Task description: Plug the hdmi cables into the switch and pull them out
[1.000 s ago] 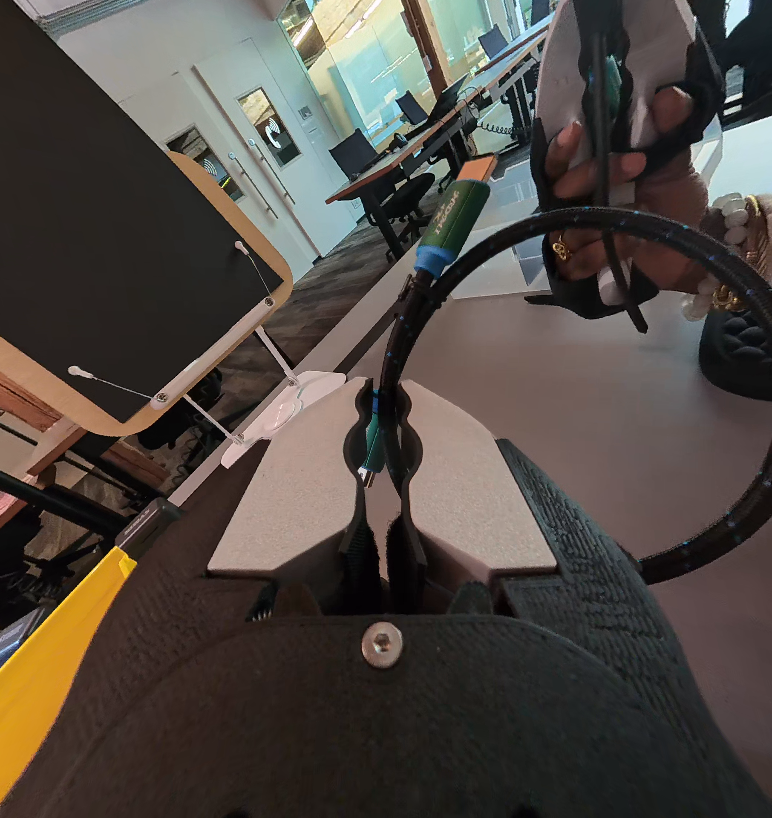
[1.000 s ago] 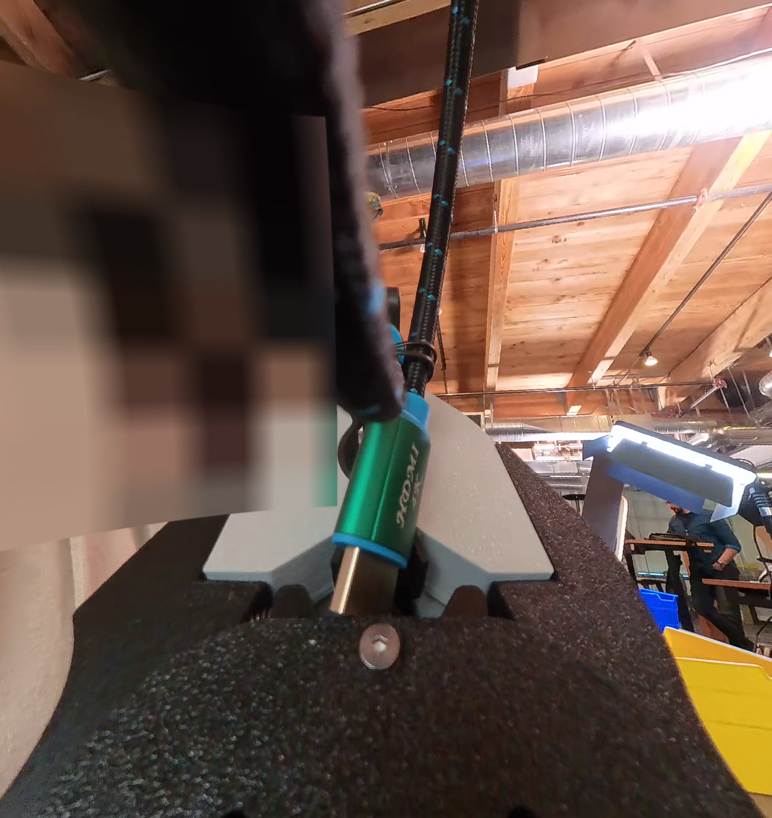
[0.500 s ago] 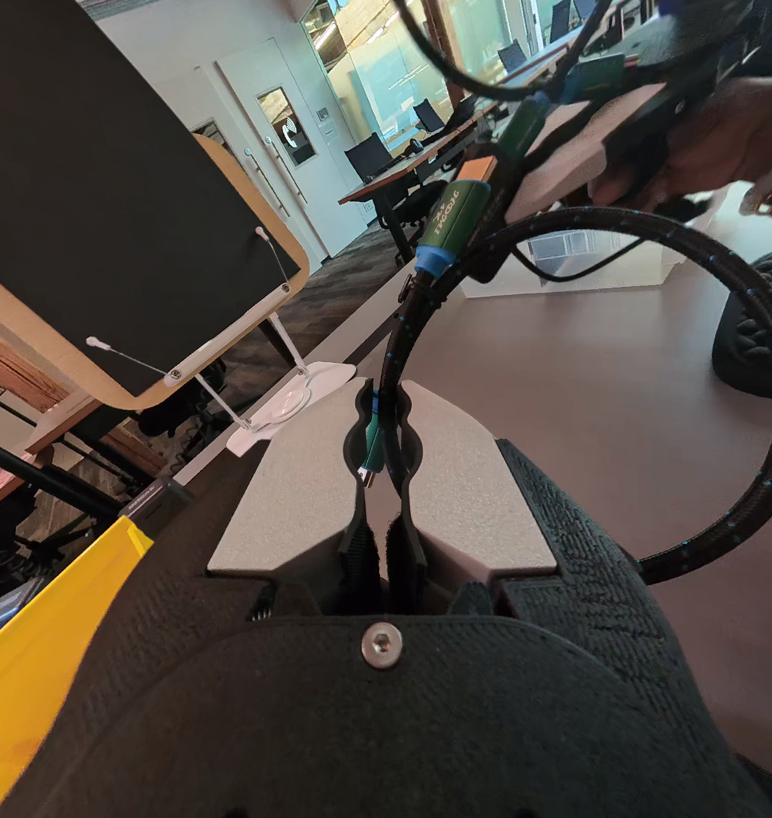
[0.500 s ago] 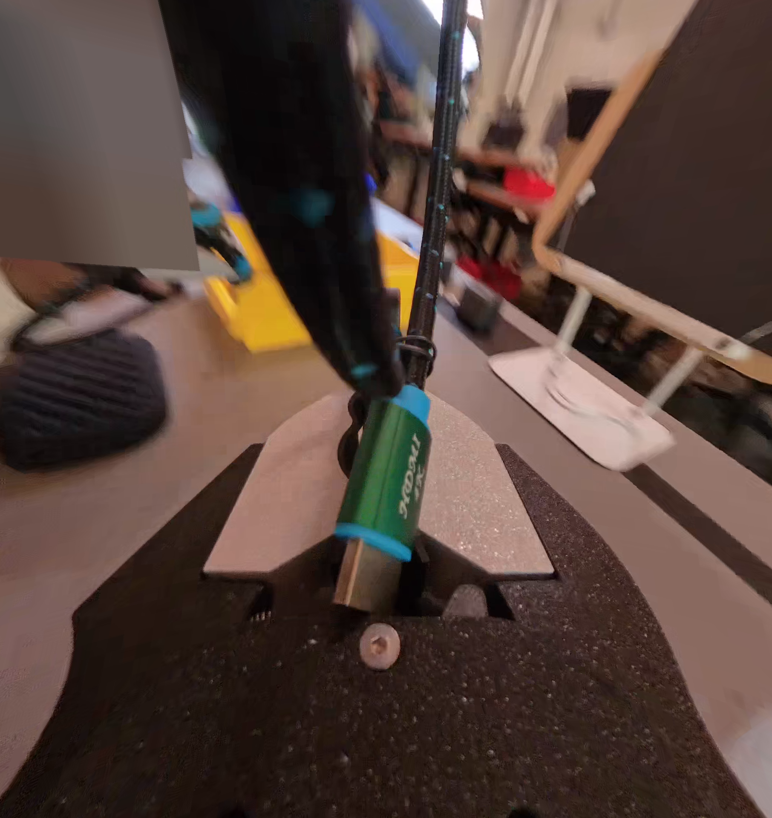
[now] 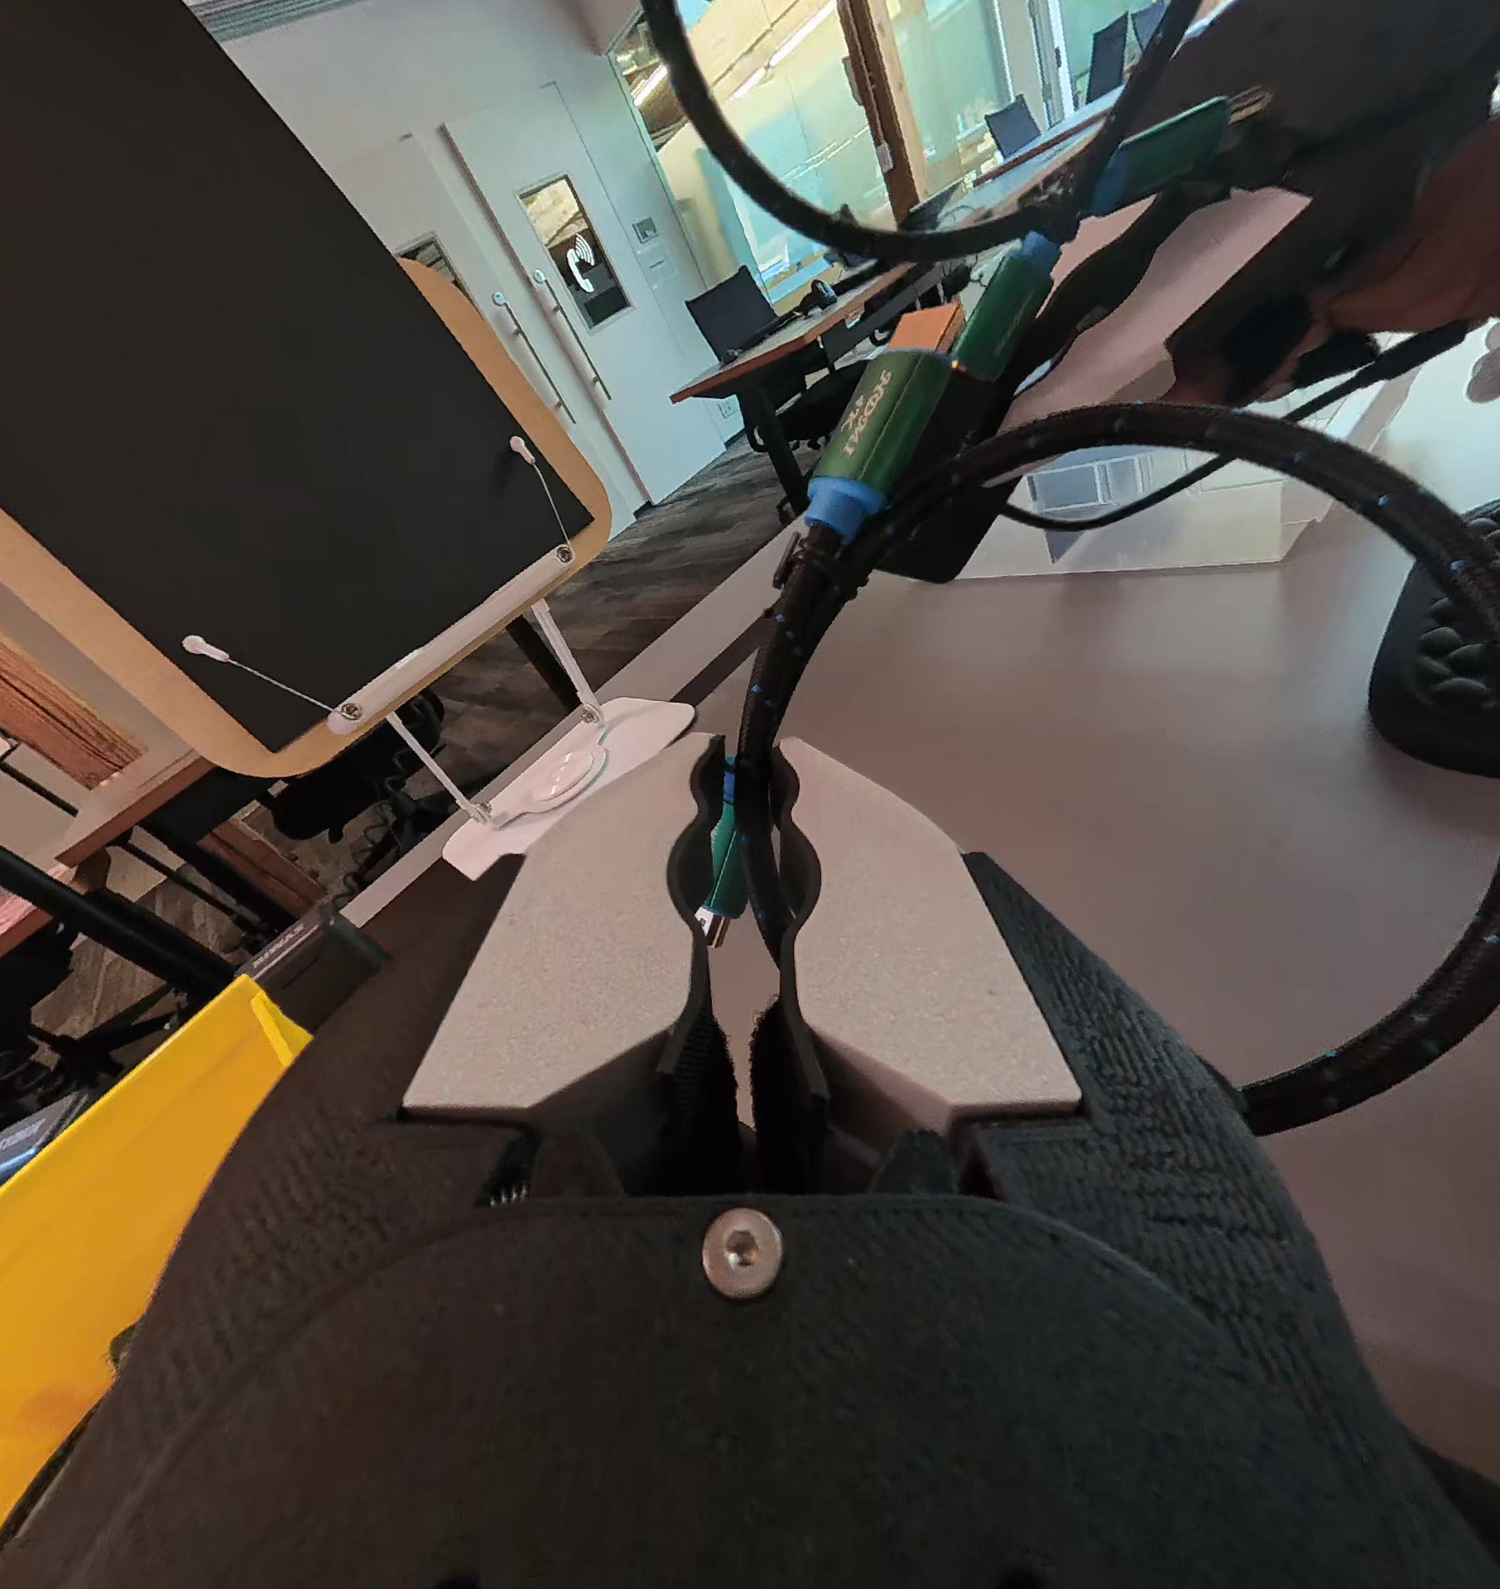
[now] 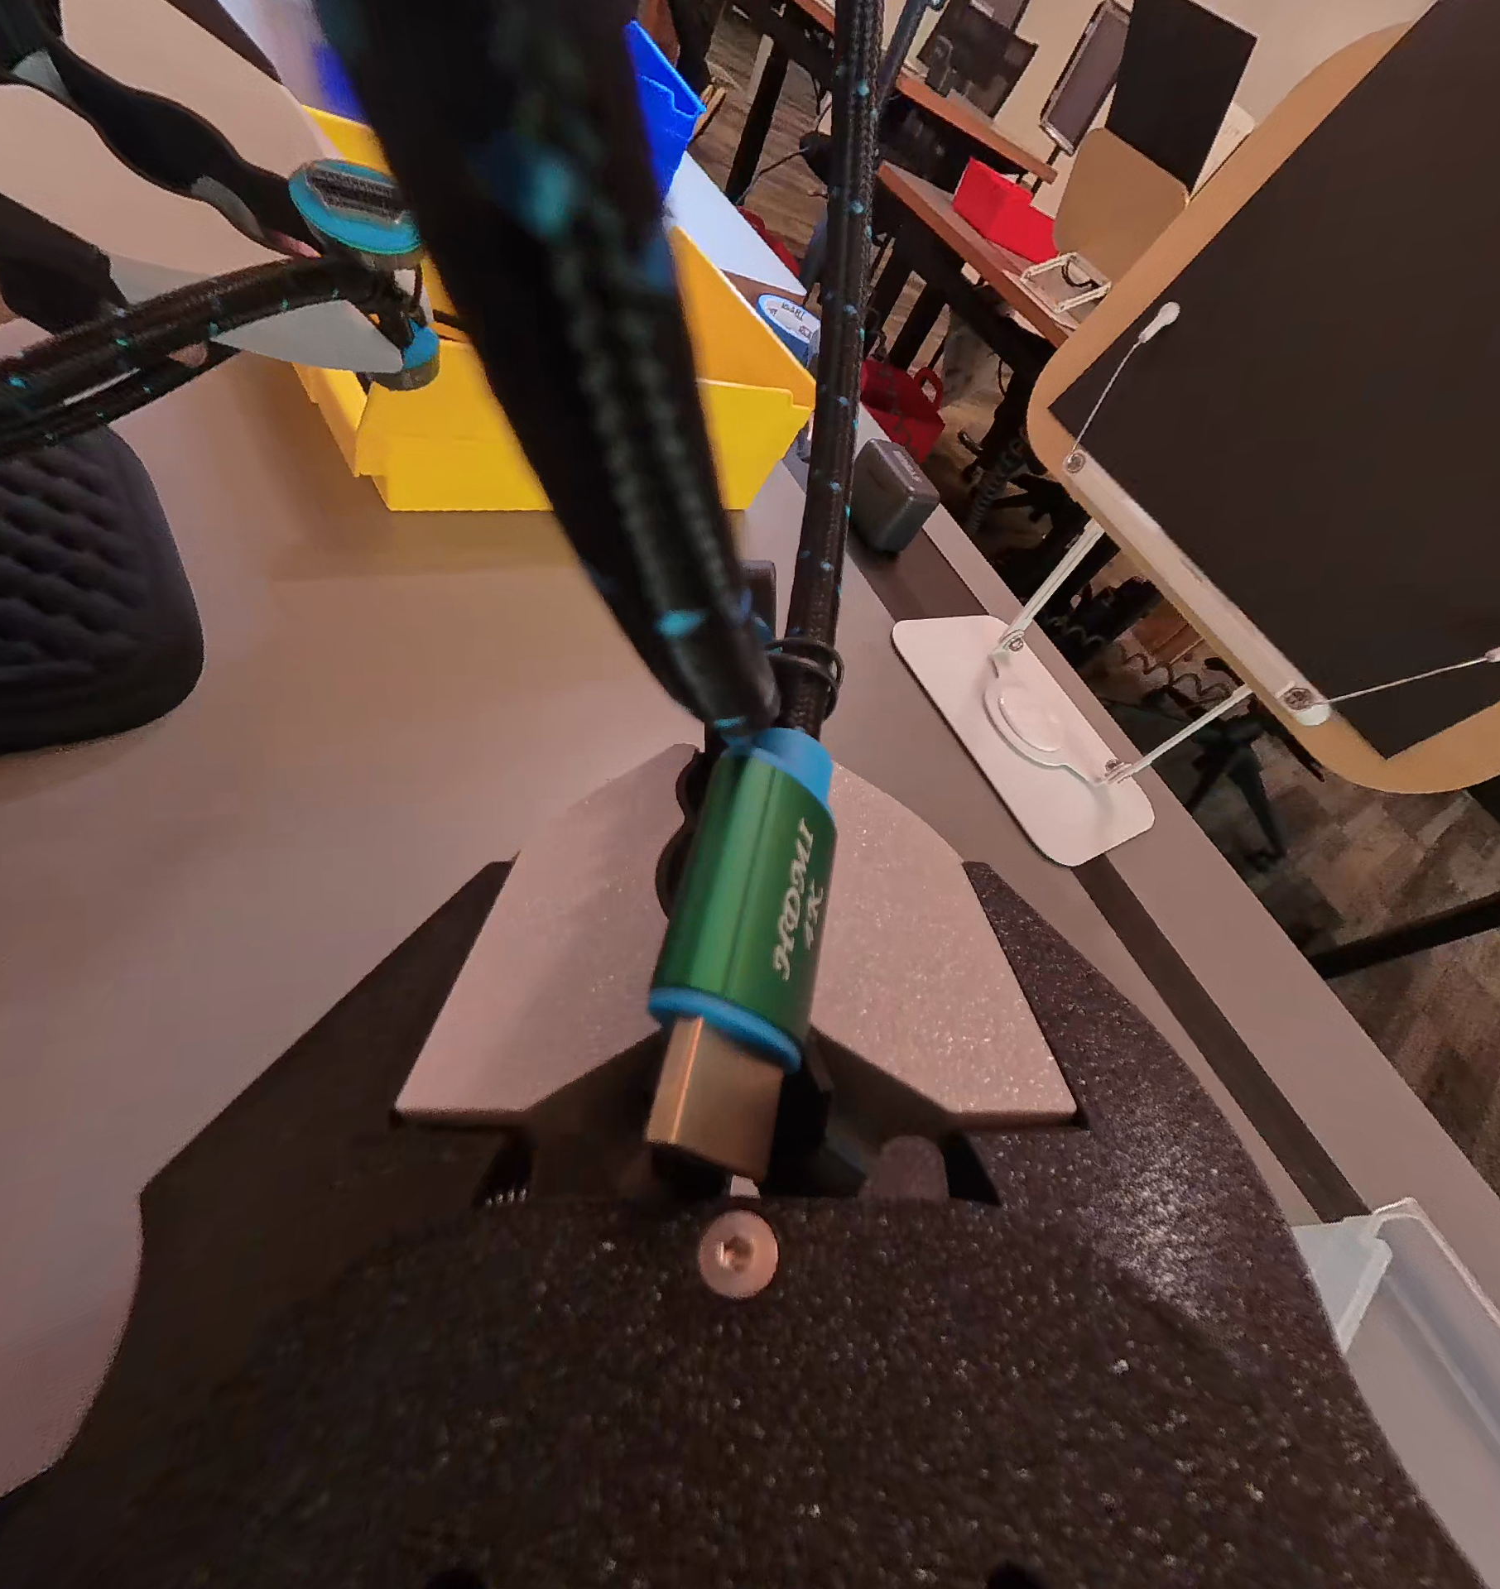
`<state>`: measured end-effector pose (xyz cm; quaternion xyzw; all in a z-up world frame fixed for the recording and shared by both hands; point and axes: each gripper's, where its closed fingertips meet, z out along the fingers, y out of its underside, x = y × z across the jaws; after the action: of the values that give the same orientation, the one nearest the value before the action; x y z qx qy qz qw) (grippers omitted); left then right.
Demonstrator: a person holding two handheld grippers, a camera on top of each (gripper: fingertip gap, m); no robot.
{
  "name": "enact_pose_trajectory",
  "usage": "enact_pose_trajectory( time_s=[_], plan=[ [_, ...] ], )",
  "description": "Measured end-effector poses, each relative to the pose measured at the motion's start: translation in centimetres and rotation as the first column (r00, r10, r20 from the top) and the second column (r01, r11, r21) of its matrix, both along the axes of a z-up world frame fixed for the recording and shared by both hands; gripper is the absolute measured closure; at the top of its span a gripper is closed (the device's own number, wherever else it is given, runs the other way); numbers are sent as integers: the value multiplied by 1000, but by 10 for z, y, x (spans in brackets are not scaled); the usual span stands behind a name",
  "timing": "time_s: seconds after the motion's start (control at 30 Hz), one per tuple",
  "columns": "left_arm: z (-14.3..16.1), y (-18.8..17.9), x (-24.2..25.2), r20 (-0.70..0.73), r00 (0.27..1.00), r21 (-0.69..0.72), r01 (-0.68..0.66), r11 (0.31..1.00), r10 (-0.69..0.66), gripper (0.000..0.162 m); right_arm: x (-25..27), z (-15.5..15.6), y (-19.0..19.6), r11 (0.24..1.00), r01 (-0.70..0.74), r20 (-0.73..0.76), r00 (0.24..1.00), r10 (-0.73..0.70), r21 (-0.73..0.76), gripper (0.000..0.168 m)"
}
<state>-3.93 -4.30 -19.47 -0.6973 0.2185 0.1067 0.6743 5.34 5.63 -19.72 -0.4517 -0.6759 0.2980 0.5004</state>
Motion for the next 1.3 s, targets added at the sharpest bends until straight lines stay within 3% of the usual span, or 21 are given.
enact_pose_trajectory(
  time_s=[0.17,0.8,1.3],
  plan=[
    [-1,2,4,-5,1000,2,1,1000,-1,152,-3,-13,2,1000,-6,29,1000,6,-21,154],
    [-6,0,-10,27,999,4,-19,1000,19,152,-11,-18,1,997,-43,19,999,44,-59,154],
    [-12,1,-12,23,999,-4,-32,999,32,152,-9,3,-8,924,-244,-257,951,170,-293,154]
  ],
)
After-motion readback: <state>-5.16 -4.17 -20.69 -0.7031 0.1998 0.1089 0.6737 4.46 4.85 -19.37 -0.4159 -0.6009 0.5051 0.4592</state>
